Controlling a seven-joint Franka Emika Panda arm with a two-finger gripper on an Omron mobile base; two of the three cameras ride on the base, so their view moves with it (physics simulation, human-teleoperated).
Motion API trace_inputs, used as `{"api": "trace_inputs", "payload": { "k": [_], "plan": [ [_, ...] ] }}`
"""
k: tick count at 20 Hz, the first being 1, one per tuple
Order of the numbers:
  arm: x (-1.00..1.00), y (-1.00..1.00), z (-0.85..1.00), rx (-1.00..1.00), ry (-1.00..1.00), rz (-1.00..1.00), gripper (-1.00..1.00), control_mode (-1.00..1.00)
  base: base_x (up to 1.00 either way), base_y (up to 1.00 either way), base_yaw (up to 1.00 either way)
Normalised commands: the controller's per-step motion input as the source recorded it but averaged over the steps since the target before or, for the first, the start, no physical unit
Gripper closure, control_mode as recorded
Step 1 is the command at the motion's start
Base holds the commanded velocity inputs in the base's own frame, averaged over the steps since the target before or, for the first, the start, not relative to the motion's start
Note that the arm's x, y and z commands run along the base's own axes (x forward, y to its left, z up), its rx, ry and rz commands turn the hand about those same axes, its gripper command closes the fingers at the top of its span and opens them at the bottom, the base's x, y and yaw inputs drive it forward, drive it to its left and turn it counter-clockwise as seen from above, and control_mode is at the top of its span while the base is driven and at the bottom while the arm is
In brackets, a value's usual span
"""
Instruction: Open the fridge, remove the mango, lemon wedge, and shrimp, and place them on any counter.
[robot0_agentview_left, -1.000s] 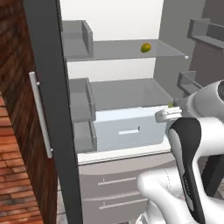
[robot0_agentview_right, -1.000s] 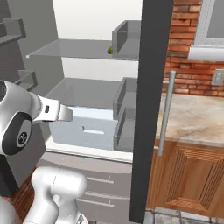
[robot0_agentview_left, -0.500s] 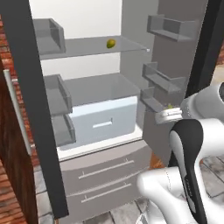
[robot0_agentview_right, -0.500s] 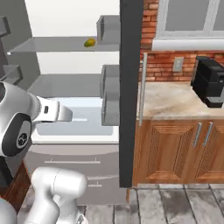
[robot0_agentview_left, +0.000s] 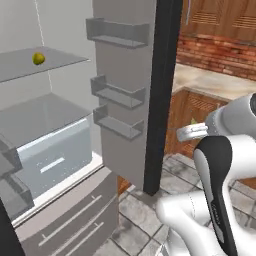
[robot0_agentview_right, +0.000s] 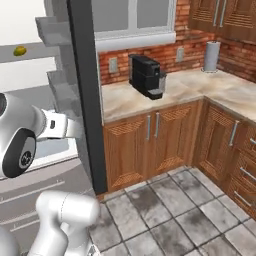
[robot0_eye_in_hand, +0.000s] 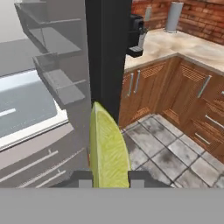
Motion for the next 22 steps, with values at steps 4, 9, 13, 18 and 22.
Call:
{"api": "trace_inputs", "payload": {
  "k": [4,9,13,18,22],
  "plan": [
    [0.0,0.0,0.0,0.0,0.0,0.0,1.0,1.0,0.0,-0.36,-0.77],
    [0.0,0.0,0.0,0.0,0.0,0.0,1.0,1.0,0.0,-0.45,-0.73],
    [0.0,0.0,0.0,0.0,0.0,0.0,1.0,1.0,0.0,-0.62,-0.67],
    [0.0,0.0,0.0,0.0,0.0,0.0,1.0,1.0,0.14,-0.87,-0.5],
    [0.0,0.0,0.0,0.0,0.0,0.0,1.0,1.0,0.49,-0.86,-0.17]
  ]
}}
